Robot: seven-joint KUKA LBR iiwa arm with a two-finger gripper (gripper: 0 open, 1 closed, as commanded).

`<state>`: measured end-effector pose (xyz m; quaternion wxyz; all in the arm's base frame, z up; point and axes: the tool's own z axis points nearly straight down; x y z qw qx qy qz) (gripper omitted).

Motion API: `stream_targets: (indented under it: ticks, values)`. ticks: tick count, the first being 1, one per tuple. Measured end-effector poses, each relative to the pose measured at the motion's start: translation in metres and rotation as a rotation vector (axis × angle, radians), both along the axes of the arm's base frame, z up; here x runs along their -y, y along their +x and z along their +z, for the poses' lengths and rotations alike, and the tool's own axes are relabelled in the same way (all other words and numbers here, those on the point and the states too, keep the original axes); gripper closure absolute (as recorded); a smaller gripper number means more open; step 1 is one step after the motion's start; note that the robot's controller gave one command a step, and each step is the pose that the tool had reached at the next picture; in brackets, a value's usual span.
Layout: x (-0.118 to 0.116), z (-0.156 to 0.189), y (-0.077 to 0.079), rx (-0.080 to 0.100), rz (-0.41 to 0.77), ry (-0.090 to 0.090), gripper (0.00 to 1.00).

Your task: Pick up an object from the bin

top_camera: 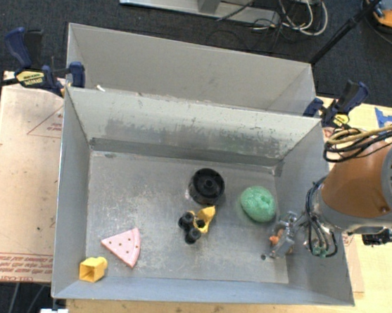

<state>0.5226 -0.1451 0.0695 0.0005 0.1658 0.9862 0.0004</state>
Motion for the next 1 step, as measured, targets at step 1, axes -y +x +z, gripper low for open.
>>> stream_targets:
  ticks: [1]
  values:
    - [-0.0002, 0.0011, 0.0000, 0.000, 0.000, 0.000, 1.00]
